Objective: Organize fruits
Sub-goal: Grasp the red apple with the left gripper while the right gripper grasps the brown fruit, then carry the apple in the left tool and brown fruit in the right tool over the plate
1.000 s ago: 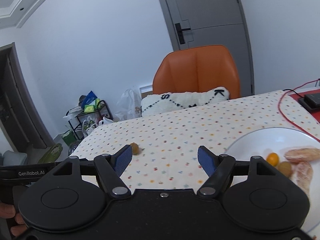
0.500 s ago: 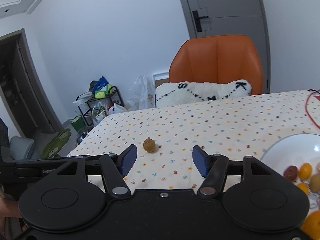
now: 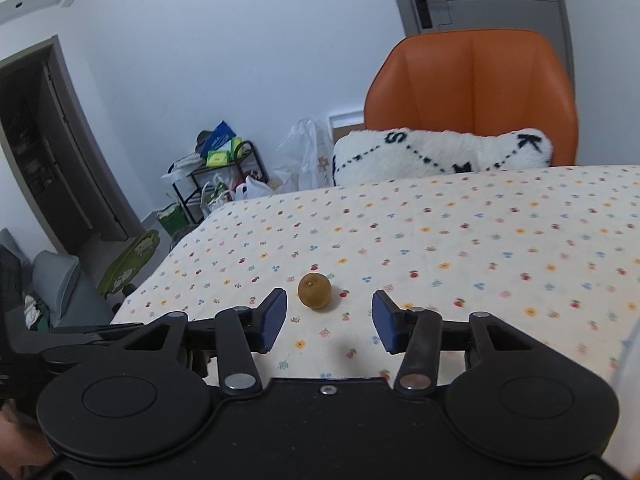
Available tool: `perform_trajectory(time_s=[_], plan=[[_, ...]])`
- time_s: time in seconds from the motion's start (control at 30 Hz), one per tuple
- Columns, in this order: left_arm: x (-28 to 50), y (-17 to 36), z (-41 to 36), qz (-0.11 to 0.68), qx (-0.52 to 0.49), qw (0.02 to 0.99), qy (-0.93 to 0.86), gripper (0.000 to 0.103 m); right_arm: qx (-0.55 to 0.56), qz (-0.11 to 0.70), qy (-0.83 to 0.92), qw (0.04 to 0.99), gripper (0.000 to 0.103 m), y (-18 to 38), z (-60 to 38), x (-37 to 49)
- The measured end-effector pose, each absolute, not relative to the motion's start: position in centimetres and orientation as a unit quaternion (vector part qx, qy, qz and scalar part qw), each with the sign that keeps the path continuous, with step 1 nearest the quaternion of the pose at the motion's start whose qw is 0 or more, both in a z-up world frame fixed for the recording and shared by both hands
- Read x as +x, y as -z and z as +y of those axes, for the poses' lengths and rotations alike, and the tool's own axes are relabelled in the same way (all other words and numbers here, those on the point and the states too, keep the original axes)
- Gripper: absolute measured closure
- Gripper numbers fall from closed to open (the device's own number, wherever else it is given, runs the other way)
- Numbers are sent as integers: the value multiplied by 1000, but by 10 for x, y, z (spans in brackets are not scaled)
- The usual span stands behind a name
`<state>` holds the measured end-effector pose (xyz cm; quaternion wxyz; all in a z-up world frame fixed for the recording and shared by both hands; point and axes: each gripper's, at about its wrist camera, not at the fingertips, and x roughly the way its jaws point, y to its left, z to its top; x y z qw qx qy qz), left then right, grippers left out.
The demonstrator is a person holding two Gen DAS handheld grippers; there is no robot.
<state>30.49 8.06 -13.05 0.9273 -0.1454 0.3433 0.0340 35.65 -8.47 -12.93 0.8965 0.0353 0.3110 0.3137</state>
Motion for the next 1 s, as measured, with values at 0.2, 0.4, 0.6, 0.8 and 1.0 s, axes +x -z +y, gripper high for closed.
perform_trajectory(time_s=[0.2,0.4,0.6,0.8,1.0], plan=[[308,131,88,340,-156,927,-38,80,21,319,-326,890,56,139,-65,366],[303,129,96,335,-161,927,-48,80,12,323,-328,888,59,143,-54,371],[297,128,104,332,-165,927,-58,80,4,321,-315,893,61,142,-45,375],[296,126,107,326,-164,929,-64,80,4,328,-311,892,80,147,-42,382],[287,113,102,312,-162,934,-67,80,9,321,-316,893,80,138,-57,361]])
